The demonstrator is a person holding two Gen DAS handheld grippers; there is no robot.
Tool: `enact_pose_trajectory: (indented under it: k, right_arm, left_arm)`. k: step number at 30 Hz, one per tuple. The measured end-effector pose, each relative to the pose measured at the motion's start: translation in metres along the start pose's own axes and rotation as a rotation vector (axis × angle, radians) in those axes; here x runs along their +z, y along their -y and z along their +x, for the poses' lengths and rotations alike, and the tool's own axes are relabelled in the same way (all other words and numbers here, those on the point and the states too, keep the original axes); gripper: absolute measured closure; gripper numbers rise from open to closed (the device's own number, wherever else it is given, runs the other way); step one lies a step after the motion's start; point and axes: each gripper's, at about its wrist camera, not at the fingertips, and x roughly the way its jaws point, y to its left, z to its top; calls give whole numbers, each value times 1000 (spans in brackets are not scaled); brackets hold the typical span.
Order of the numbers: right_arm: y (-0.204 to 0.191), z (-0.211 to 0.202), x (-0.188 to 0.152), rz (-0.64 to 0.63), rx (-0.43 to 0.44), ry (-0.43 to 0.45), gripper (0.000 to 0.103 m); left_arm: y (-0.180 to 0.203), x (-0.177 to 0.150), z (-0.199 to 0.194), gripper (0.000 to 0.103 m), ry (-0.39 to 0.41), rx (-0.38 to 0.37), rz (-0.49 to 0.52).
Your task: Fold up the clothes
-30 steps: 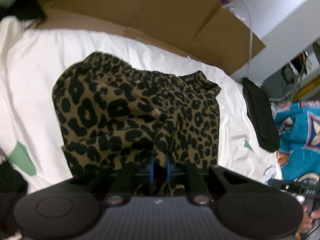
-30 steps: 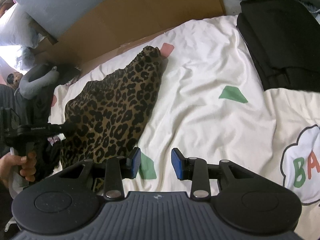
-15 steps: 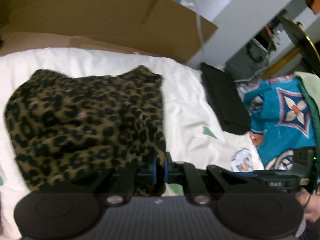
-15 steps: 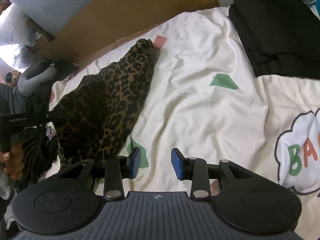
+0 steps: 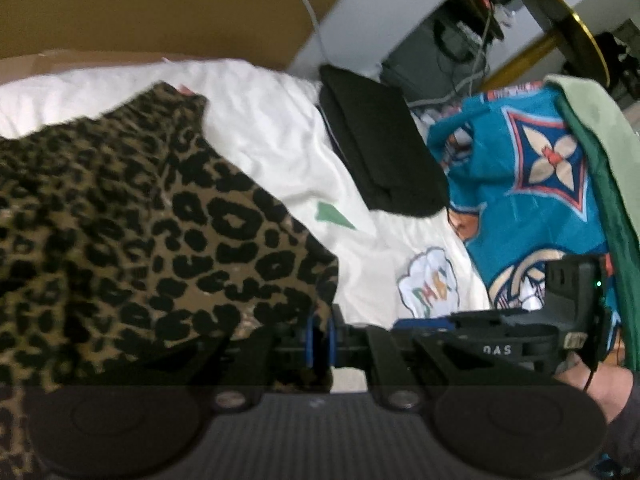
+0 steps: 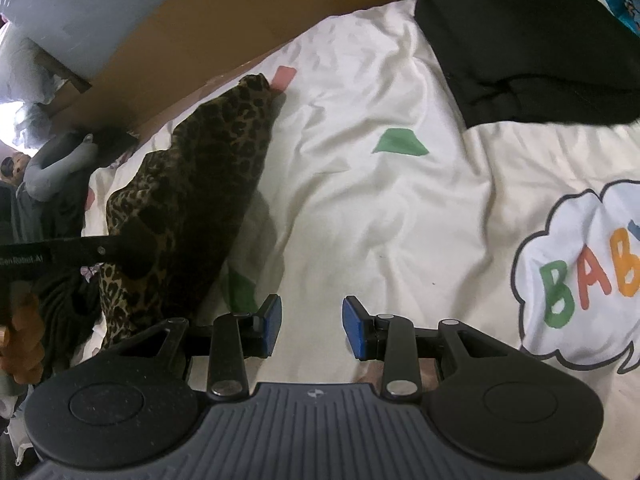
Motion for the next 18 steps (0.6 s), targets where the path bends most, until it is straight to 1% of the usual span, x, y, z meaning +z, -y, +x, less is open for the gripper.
enact_pose_trajectory:
  k: [3,5,7,10,12,14,16,18]
  right_arm:
    - [7,0,0,22,2,-2,62]
    - [12,0,1,35,2,-3,62]
    - [17,2,2,51,0,-4,62]
    - [25,5,2,80,-5,-13,62]
    - [29,8,1,97,-8,-22,62]
    - [32,11,0,112,-8,-31,62]
    - [32,14,-1,116,-7,-39,62]
    - [30,17,-1,114,-8,-46,62]
  left_arm:
    - [9,1,21,95,-33,-21,-3]
    - [16,1,34,95,-49,-20,7]
    - [18,1,46,93,-62,5,0]
    - [11,-2,47,79,-75,38,-19]
    - [6,-4,47,74,-83,58,-31]
    - [0,-7,47,65,-91,78,-43]
    - [-6,-9,44,64,-93,95,-56]
    - [-17,-12,35,64,-78,111,-79]
